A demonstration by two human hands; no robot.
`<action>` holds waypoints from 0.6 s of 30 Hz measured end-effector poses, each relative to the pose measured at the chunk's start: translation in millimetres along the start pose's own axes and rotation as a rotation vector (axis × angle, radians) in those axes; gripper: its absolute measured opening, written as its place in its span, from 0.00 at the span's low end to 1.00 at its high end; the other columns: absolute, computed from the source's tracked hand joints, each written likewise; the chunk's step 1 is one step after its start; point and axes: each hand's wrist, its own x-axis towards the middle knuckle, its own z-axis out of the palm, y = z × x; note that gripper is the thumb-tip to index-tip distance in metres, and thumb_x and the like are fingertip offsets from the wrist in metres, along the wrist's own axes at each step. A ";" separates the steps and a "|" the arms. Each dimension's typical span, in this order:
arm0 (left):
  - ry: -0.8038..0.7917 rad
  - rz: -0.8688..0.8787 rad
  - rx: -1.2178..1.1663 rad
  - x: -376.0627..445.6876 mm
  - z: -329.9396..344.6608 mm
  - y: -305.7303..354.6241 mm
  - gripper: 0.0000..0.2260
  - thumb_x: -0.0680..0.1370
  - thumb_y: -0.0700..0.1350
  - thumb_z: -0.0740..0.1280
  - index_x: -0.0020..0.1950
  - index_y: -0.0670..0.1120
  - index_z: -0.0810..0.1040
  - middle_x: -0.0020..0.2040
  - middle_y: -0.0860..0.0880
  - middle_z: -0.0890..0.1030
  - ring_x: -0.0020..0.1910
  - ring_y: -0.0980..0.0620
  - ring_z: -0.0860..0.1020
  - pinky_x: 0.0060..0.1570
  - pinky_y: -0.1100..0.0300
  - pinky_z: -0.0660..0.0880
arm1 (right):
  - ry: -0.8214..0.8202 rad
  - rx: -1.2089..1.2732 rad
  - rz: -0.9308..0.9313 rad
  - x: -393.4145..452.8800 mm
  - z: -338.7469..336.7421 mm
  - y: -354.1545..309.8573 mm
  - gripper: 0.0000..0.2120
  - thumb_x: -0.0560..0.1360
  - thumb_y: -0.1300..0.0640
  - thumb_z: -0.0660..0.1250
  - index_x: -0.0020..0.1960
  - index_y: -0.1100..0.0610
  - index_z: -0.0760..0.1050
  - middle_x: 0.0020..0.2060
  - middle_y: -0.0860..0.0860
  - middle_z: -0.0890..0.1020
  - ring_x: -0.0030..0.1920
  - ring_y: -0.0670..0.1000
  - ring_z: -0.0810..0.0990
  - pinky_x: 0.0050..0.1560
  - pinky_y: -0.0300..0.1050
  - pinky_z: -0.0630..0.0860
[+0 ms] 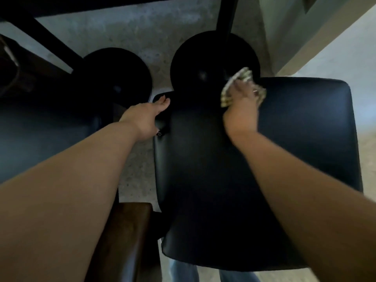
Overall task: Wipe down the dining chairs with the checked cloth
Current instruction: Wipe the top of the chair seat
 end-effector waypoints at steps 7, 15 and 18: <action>0.159 -0.002 -0.112 2.1 11.5 -9.5 0.39 0.73 0.34 0.69 0.79 0.51 0.56 0.79 0.53 0.55 0.74 0.49 0.64 0.71 0.51 0.65 | -0.360 -0.116 -1.012 -83.0 46.2 -33.0 0.25 0.71 0.65 0.50 0.64 0.66 0.75 0.63 0.61 0.77 0.65 0.62 0.74 0.65 0.56 0.70; 0.102 -0.200 0.013 -4.3 -4.1 6.3 0.39 0.71 0.43 0.76 0.77 0.48 0.60 0.69 0.39 0.71 0.67 0.38 0.71 0.62 0.43 0.72 | -0.017 0.036 0.027 21.8 8.7 -13.5 0.26 0.70 0.73 0.59 0.68 0.63 0.71 0.71 0.58 0.67 0.73 0.57 0.61 0.73 0.41 0.55; 0.099 -0.177 0.162 -3.2 -7.1 12.8 0.34 0.73 0.41 0.75 0.75 0.45 0.63 0.63 0.37 0.75 0.61 0.37 0.75 0.55 0.46 0.74 | -0.072 0.008 -0.202 -30.6 47.1 -48.5 0.28 0.66 0.75 0.58 0.67 0.68 0.70 0.69 0.65 0.69 0.72 0.65 0.62 0.74 0.49 0.50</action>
